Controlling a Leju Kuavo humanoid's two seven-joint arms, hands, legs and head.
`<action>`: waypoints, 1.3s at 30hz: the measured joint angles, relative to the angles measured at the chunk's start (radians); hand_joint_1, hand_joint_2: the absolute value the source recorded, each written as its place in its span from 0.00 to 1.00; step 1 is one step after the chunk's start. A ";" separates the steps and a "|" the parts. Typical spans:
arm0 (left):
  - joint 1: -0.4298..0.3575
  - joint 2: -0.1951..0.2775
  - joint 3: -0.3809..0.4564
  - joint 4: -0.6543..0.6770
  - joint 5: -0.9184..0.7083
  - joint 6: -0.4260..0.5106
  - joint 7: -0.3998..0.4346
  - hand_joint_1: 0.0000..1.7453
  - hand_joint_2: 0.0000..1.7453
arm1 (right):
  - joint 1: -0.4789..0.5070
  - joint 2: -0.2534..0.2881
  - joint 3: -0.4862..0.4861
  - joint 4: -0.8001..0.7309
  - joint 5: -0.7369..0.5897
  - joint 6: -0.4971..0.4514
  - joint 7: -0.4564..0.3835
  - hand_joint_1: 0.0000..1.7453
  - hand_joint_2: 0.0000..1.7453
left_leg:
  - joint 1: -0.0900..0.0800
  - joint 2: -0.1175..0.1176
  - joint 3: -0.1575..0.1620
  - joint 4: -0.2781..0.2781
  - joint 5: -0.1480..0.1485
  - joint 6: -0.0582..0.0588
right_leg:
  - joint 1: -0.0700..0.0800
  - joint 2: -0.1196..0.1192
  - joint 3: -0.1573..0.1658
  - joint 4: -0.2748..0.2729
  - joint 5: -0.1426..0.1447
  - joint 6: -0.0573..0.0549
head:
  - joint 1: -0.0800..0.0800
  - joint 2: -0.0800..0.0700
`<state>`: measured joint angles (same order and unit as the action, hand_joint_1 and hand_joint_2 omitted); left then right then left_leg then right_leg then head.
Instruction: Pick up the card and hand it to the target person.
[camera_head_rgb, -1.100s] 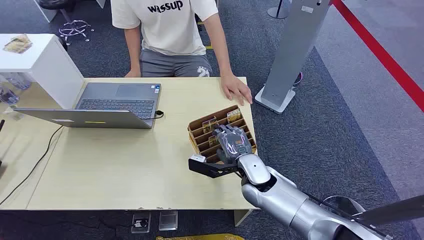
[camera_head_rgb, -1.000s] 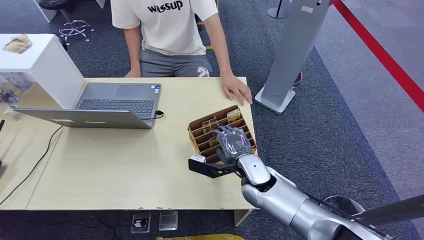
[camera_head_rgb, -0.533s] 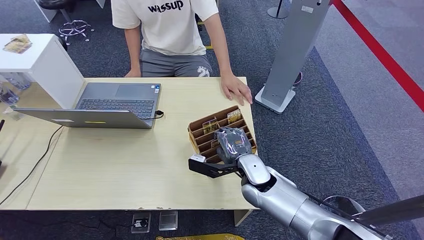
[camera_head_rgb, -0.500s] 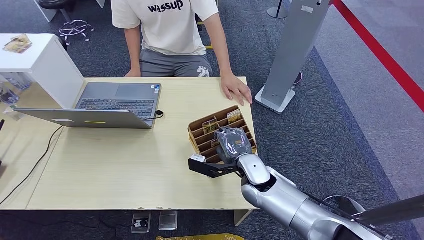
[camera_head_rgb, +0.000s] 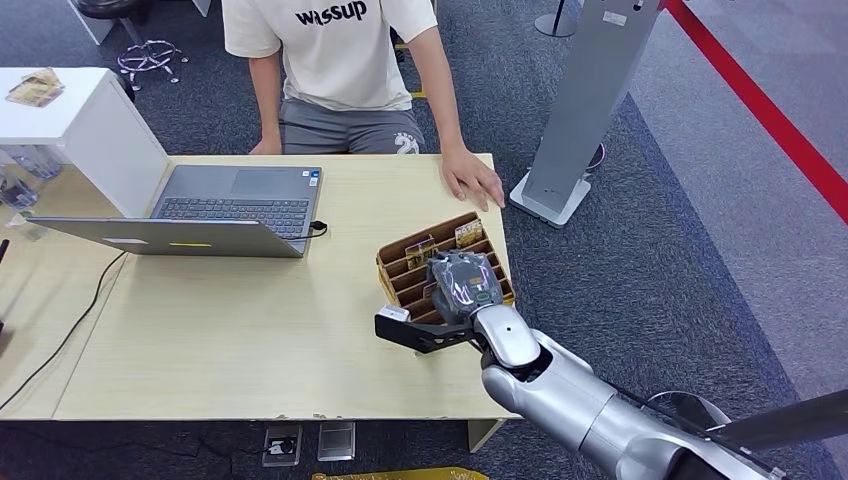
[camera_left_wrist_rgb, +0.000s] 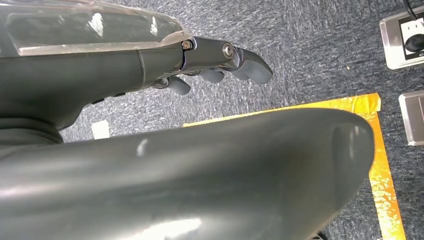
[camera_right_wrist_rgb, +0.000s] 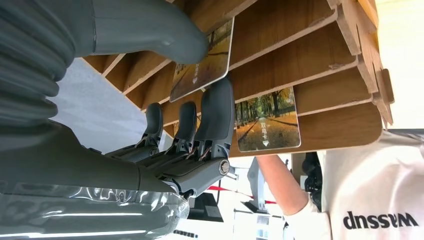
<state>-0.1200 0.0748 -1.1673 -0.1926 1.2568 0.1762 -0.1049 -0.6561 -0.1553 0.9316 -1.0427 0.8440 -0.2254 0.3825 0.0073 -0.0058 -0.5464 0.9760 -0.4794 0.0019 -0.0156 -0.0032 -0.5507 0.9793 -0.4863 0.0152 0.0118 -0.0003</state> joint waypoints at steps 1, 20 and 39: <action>0.000 0.000 0.000 0.000 0.000 0.000 0.000 0.00 0.00 | -0.001 0.000 0.000 -0.002 0.000 0.000 0.000 0.67 1.00 | 0.000 0.000 0.000 0.000 0.000 0.000 | 0.000 0.000 0.000 0.000 0.000 0.000 | 0.000 0.000; 0.000 0.000 0.000 0.000 0.005 0.003 -0.002 0.00 0.00 | -0.005 0.000 0.000 -0.027 -0.004 -0.003 -0.005 0.82 1.00 | 0.000 0.000 0.000 0.000 0.000 0.000 | 0.000 0.000 0.000 0.000 0.000 0.000 | 0.000 0.000; -0.003 0.001 -0.003 0.000 0.001 -0.037 -0.023 0.00 0.00 | -0.003 -0.003 -0.008 -0.032 -0.076 0.028 -0.028 0.82 1.00 | 0.000 0.000 0.000 0.000 0.000 0.000 | 0.000 0.000 0.000 0.000 0.000 0.000 | 0.000 0.000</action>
<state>-0.1233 0.0761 -1.1700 -0.1926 1.2579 0.1389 -0.1280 -0.6592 -0.1584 0.9232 -1.0747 0.7676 -0.1973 0.3550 0.0073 -0.0056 -0.5459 0.9761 -0.4794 0.0019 -0.0156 -0.0031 -0.5507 0.9793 -0.4863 0.0152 0.0118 -0.0002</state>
